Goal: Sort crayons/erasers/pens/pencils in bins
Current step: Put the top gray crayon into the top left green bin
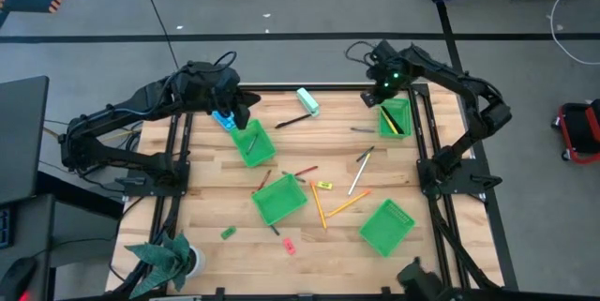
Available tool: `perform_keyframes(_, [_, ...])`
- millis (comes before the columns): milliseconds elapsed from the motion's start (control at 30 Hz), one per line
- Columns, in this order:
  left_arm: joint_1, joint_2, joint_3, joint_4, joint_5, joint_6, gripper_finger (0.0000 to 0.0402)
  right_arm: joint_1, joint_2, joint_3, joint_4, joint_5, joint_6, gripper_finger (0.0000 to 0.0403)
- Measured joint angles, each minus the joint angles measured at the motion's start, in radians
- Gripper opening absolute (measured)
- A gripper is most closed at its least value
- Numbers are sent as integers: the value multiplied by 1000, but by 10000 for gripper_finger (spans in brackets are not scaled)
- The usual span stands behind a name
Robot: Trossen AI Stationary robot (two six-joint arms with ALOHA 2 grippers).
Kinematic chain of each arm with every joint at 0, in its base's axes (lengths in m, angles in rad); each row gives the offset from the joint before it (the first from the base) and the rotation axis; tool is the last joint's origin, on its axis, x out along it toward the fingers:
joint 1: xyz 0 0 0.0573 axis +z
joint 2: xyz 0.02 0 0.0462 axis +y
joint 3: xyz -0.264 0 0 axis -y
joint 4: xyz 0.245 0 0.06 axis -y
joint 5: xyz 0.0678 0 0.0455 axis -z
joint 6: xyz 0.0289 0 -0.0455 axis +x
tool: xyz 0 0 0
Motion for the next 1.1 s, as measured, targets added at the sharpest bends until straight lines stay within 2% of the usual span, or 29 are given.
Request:
perform_keyframes(100, [0,0,0,45,0,0,34,89,0,0,21,11,-40,123])
perform_keyframes(233, [0,0,0,94,0,0,26,206,0,0,70,105,-95,116])
perform_keyframes(367, [0,0,0,101,8,1,21,267,19,0,100,148,-138,110])
perform_keyframes(600, [0,0,0,99,15,1,30,269,123,0,90,109,-183,113])
perform_keyframes(933, [0,0,0,92,15,-7,40,254,228,0,95,107,-282,165])
perform_keyframes(1100, [0,0,0,92,16,-39,34,250,266,0,95,106,-310,174])
